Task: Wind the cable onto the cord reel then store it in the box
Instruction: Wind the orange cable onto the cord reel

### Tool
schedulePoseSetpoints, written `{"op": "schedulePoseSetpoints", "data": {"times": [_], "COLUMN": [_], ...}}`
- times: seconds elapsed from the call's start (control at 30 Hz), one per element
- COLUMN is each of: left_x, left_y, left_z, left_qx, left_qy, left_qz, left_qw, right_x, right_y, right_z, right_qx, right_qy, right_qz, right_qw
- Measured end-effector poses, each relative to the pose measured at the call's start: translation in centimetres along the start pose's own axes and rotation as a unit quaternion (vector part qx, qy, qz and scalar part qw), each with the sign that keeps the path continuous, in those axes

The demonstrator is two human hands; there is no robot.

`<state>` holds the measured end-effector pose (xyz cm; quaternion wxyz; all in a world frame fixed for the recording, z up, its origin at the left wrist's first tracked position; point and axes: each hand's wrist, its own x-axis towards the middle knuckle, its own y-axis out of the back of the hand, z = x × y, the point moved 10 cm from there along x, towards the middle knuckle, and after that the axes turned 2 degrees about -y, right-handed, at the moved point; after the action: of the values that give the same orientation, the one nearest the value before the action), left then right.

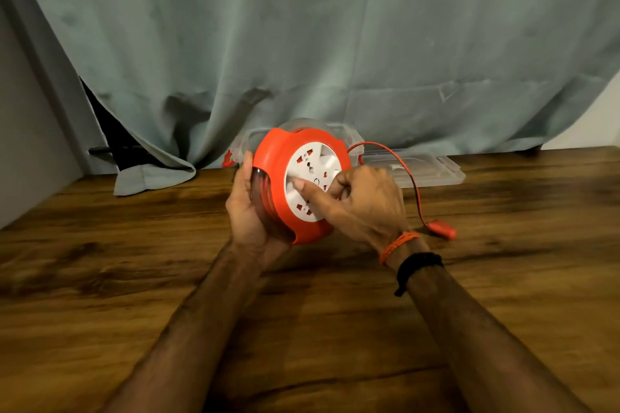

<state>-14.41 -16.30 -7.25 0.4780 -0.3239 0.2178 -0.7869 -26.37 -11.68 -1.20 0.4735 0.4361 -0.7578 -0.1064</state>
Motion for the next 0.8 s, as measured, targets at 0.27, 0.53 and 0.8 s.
{"op": "schedulePoseSetpoints", "data": {"times": [0.27,0.53,0.8], "left_x": [-0.2,-0.4,-0.3], "left_y": [-1.1,-1.4,-0.4], "left_z": [-0.9,-1.7,-1.0], "left_qx": [-0.015,-0.018,0.000], "left_qy": [0.041,0.072,0.033], "left_qz": [-0.043,-0.050,-0.012], "left_qw": [0.998,0.996,0.999], "right_x": [0.1,-0.3,-0.8], "right_y": [1.2,0.5,1.7], "right_z": [-1.2,-1.6,-1.7], "right_qx": [-0.100,-0.159,-0.180], "right_qy": [0.165,0.208,0.198], "right_qz": [-0.065,-0.020,0.071], "right_qw": [0.979,0.965,0.961]}}
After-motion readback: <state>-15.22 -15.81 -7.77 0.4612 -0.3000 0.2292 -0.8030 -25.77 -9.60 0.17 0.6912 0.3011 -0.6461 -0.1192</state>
